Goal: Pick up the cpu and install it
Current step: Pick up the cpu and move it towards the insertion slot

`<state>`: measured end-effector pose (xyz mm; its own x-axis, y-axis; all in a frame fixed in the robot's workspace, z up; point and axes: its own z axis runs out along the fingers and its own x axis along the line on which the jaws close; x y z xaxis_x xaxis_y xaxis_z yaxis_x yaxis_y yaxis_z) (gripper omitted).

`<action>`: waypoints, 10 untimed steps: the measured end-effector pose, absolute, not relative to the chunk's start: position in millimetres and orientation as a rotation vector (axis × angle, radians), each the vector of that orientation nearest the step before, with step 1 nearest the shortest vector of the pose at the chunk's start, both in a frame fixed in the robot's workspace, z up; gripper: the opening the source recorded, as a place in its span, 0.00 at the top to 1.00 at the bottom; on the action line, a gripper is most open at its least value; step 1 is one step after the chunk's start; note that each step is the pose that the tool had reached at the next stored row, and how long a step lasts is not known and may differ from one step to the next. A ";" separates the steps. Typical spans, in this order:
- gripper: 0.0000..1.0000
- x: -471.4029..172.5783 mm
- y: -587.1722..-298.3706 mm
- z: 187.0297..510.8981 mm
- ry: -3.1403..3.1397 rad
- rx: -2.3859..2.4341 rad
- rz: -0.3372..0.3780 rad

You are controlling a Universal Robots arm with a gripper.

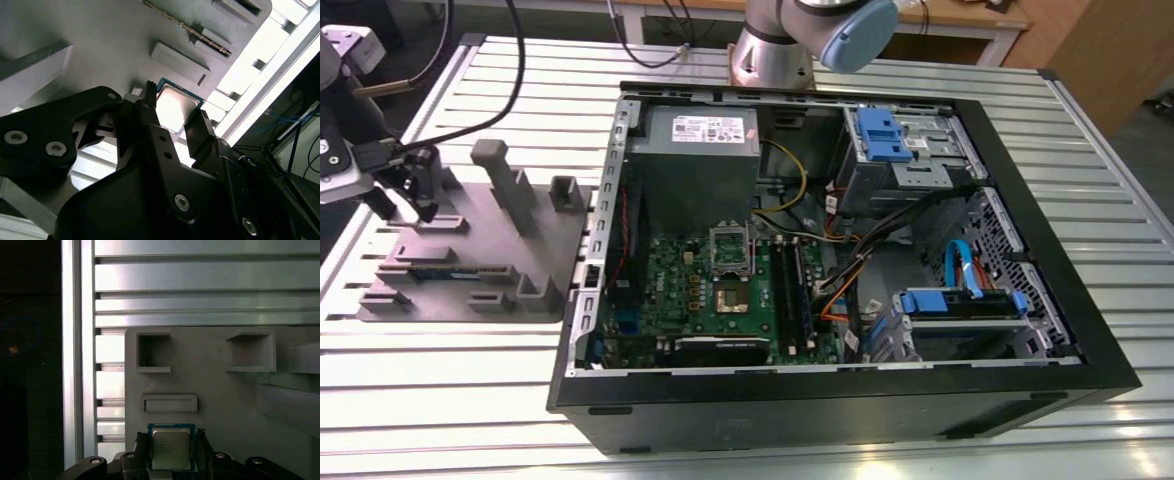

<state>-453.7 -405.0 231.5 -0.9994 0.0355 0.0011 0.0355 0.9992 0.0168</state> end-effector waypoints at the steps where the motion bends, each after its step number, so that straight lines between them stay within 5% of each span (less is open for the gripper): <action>1: 0.53 -453.7 -405.0 232.4 -3.140 -0.056 -0.026; 10: 0.53 -453.7 -405.0 244.6 -3.140 -0.056 -0.026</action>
